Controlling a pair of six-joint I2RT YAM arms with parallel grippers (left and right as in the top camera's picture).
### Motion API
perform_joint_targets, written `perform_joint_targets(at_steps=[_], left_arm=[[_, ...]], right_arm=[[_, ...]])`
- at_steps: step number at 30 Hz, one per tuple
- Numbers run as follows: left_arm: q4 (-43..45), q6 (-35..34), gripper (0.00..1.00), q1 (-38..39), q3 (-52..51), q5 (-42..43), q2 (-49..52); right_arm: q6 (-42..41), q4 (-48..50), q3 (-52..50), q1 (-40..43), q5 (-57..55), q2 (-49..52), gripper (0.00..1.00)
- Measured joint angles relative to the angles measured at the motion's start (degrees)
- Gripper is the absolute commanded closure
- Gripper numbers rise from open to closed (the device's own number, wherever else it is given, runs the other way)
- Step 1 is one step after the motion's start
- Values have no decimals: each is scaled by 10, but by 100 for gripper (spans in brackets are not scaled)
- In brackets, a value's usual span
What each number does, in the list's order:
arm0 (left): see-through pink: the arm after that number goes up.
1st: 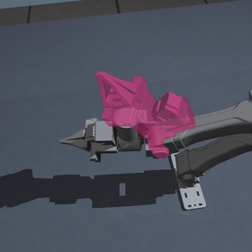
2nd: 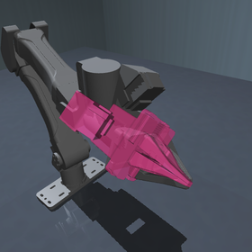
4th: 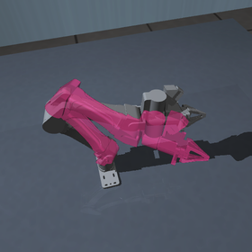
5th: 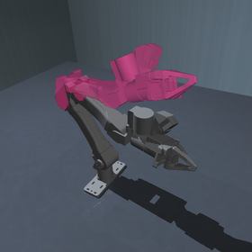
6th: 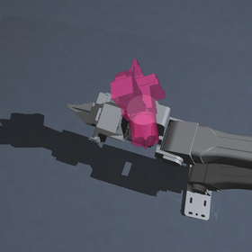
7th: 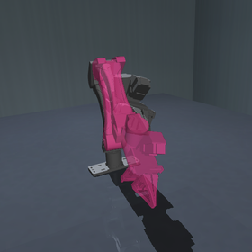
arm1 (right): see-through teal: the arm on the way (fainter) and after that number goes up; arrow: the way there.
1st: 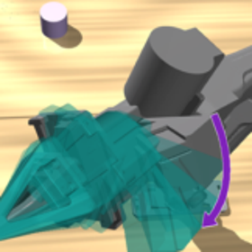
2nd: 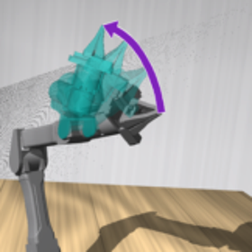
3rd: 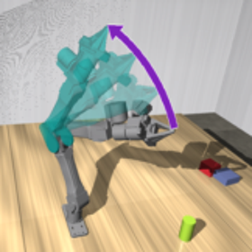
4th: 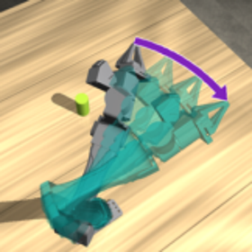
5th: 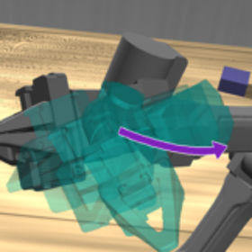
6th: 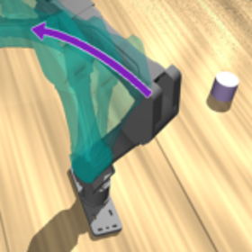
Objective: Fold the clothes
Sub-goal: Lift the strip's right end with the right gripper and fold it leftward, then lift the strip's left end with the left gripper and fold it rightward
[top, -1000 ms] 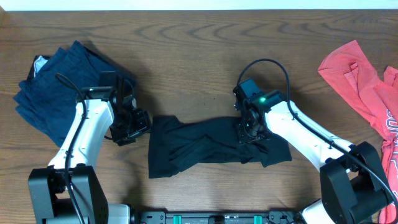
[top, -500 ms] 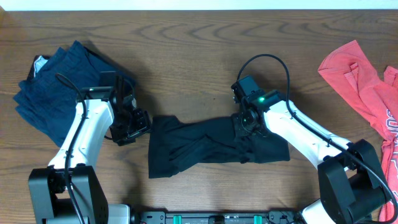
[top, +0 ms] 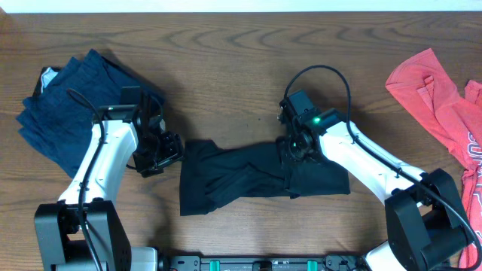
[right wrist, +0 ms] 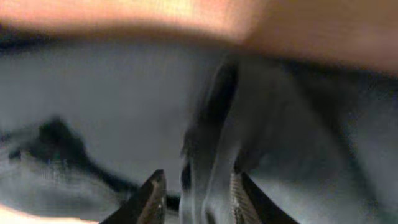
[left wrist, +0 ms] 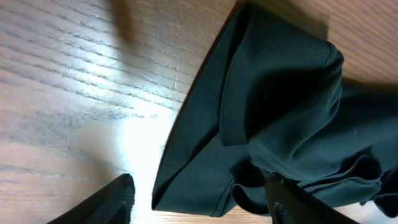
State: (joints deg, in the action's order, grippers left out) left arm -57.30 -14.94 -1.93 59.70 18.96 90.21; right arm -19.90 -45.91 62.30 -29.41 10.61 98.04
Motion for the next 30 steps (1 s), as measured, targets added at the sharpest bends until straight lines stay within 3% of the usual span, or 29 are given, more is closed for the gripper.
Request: perform_joint_targets(at_steps=[7,8,10,11,17,25,28,30], left_arm=[[-10,6,16,0,0,1,0],[-9,9,13,1,0,1,0],[0,17,12,4,-5,2,0],[8,20,8,7,-10,5,0],[99,42,4,33,-77,54,0],[200,37,4,80,-156,92,1],[221,18,14,98,-159,96,1],[237,10,36,116,-160,97,6]], right_arm=[[26,-106,3,5,-7,-14,53],[25,-111,4,9,-15,-23,49],[23,-113,6,19,-32,-48,29],[21,-113,7,24,-39,-62,25],[23,-112,18,67,-65,-136,23],[23,-124,18,88,-75,-141,24],[23,-124,18,88,-75,-141,24],[23,-125,18,88,-75,-141,25]])
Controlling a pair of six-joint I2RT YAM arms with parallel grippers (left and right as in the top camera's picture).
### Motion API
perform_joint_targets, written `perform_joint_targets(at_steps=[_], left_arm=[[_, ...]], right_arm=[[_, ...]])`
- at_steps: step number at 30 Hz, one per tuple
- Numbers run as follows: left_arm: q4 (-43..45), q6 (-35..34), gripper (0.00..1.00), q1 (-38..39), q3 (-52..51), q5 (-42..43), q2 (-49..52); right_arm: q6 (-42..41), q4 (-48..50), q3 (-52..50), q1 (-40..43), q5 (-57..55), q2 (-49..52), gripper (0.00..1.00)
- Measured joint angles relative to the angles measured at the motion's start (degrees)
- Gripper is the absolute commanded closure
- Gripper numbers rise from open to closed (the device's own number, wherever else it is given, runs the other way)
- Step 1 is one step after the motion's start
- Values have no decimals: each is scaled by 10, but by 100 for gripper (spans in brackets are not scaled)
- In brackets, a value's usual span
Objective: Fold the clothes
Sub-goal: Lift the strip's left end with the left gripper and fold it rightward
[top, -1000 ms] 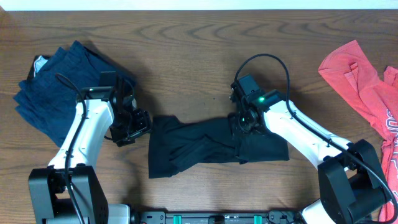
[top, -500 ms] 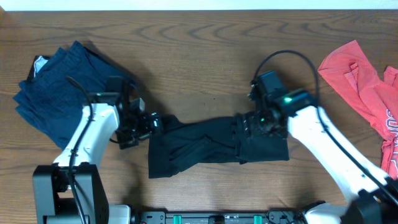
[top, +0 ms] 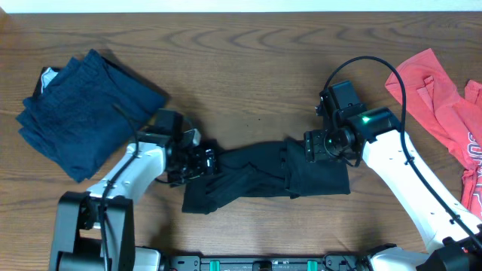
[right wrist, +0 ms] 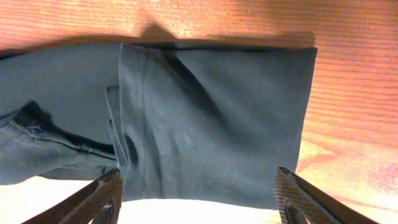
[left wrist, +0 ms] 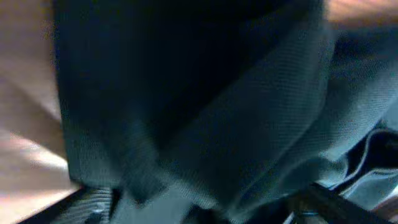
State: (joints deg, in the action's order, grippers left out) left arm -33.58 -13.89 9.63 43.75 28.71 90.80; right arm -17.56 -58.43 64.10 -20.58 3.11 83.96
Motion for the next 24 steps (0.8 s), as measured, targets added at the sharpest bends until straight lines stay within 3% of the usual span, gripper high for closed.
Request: perform_joint_targets(at_steps=[1,3,8,13,20,24], left_arm=[[11,-2,65,7,-2,2,4],[19,-5,92,16,-3,5,14],[6,-10,94,15,-8,14,27],[-90,-11,94,-23,26,-10,24],[-285,-8,94,-123,200,-113,-7],[-352,-7,94,-135,285,-127,-12]], right_arm=[[0,-2,0,0,0,0,25],[0,-3,0,0,0,0,25],[0,-5,0,0,0,0,26],[0,-5,0,3,-4,0,27],[2,-19,0,43,-28,0,27],[14,-26,0,74,-36,0,27]])
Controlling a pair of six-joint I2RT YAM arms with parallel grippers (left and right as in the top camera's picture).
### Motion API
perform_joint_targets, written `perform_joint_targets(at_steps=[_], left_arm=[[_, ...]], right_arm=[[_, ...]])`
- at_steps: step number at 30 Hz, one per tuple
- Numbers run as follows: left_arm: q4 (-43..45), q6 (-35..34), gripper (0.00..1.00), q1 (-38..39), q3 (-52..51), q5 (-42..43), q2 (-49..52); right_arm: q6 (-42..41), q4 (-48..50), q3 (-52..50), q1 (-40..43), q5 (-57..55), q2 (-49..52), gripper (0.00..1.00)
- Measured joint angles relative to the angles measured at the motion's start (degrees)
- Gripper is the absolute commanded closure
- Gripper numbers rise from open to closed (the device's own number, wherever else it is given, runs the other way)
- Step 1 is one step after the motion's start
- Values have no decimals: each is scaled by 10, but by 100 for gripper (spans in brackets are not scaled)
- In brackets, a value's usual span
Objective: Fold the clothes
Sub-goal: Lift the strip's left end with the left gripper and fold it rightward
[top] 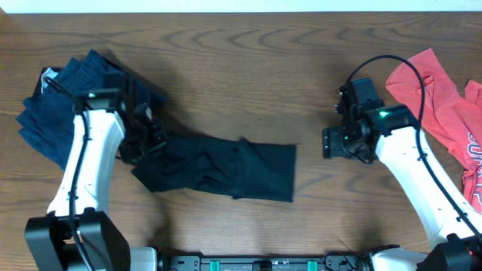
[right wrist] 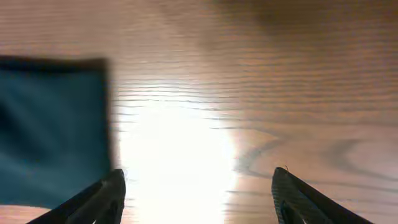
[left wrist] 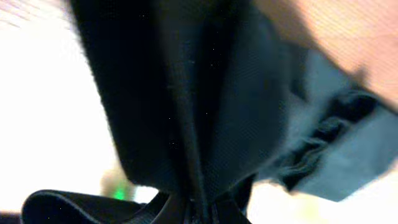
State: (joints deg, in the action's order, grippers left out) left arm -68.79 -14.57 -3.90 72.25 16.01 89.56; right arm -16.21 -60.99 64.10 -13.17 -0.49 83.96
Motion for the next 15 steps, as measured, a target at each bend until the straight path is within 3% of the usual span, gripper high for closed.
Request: perform_joint_targets(at_steps=[5,15], left_arm=[[-1,-8,94,74,40,12,-2],[108,-85,93,353,41,19,36]], right_arm=[[6,-4,0,22,-4,0,27],[8,-12,0,27,-5,0,27]])
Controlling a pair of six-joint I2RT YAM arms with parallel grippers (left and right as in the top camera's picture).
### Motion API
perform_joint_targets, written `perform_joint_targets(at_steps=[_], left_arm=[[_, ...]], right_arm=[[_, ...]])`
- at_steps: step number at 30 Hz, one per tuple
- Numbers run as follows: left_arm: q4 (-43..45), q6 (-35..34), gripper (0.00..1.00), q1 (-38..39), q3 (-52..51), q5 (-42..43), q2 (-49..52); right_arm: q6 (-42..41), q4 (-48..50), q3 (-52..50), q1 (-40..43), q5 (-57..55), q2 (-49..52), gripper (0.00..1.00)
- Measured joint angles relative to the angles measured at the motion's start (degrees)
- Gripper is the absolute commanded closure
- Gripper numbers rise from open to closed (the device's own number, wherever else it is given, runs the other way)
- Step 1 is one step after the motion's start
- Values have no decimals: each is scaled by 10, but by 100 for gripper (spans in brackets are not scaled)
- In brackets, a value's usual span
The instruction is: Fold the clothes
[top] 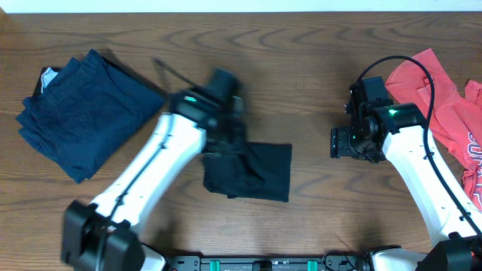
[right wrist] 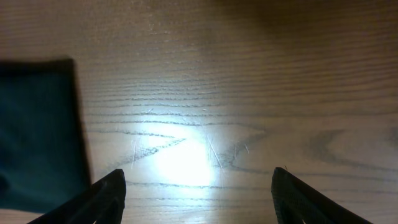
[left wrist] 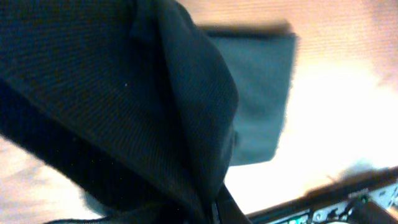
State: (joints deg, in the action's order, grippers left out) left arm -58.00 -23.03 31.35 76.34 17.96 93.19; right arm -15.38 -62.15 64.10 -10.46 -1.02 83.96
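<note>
A black garment (top: 265, 172) lies at the table's middle, its left part raised and doubled over the right part. My left gripper (top: 227, 143) is shut on that raised end; in the left wrist view dark cloth (left wrist: 124, 93) fills the frame and hangs from the jaws (left wrist: 211, 211), with the flat lower layer (left wrist: 261, 93) beyond. My right gripper (top: 340, 143) hovers open over bare wood just right of the garment. Its fingers (right wrist: 102, 199) hold nothing, and the garment's right edge (right wrist: 37, 130) shows at the left of that view.
A folded dark blue garment (top: 83, 113) lies at the back left. A red garment (top: 440, 94) lies crumpled at the right edge, behind my right arm. The wooden table (top: 256, 60) shows between them.
My left gripper, holding the garment's left end near the blue pile, now stands at the table's middle with that end over the right half. The garment is half as wide. The right gripper barely shifted.
First my left gripper stood open beside the black garment's left end while the right pressed on its right part. Then the left was on that end and the right hung open above. Later the garment lay stretched further left, held by the left; now it is doubled over.
</note>
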Motion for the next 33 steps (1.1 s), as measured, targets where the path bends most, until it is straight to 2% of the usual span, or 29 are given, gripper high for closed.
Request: perform_joint_targets(at_steps=[2,3,4,9,12,16,19,24,28,33], left_arm=[[14,-14,84,43,0,-3,24],[21,-23,69,65,0,-3,40],[27,-25,65,79,0,-3,52],[57,-35,59,129,0,-3,95],[8,-21,58,127,19,-3,90],[-53,0,57,81,77,-15,43],[-65,10,48,18,108,-50,-35],[-90,10,45,-91,125,-102,-130],[-111,10,45,-144,117,-113,-125],[-100,10,45,-158,61,-108,-96]], right_arm=[[2,-1,0,0,0,0,27],[2,-2,0,0,0,0,27],[3,-2,0,0,0,0,27],[7,-3,0,0,0,0,27],[10,-3,0,0,1,0,25],[36,4,0,0,28,0,26],[93,15,0,0,111,0,25],[167,17,0,-20,259,0,21],[177,16,-3,-71,309,2,20],[160,39,-42,-130,321,15,20]])
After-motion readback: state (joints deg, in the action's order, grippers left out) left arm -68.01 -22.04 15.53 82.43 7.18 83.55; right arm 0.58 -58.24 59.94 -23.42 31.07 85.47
